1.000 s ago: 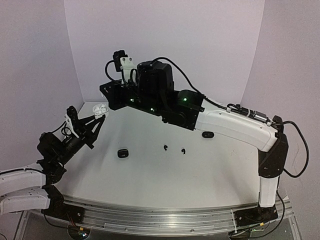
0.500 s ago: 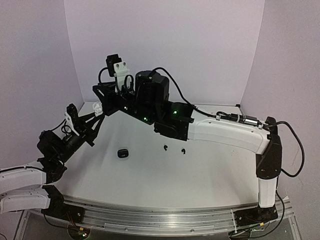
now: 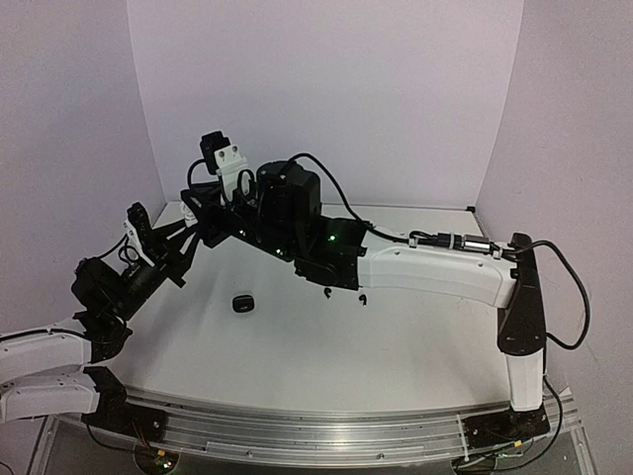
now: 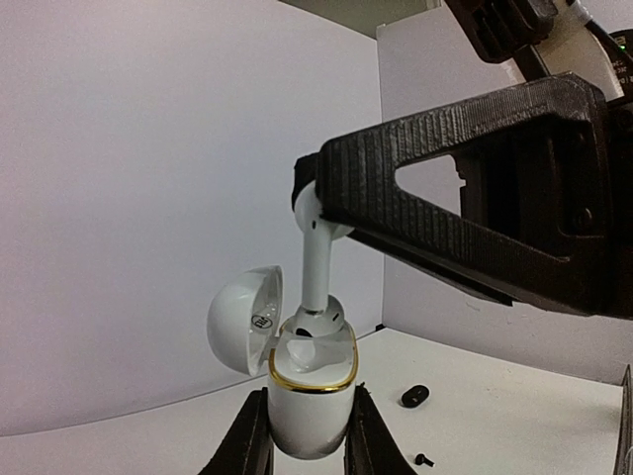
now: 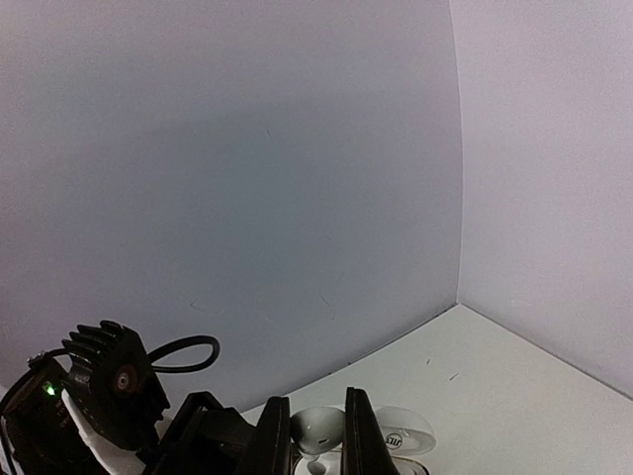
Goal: Insert the wireless bluetooth earbuds into the charging case
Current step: Insert the left earbud into the left side groove of the charging case.
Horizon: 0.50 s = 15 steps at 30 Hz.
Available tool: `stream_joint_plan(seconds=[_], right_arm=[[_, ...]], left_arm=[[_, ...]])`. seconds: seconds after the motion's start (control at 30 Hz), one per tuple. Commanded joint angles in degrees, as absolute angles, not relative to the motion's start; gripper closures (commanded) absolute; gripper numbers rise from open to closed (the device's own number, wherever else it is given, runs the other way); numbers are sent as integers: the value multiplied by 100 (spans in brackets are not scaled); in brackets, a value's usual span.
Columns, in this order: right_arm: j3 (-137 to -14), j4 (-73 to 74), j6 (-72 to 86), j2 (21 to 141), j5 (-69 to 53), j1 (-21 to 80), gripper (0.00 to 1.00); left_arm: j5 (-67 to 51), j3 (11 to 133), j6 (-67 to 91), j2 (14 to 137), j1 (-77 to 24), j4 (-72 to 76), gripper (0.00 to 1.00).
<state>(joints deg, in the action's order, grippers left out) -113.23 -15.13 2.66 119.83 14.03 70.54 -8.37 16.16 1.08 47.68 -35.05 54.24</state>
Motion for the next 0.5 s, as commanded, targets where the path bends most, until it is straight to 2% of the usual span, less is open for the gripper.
stream_joint_plan(seconds=[0.0,0.47], right_arm=[[-11221,-1863,150,11991,1469,7066,100],[-11066,-1857,62,12062,1487,7066,100]], left_arm=[[-817,1916,180,4774,-3497,5726,100],[-817,1928,213,4784,-3498,5798,100]])
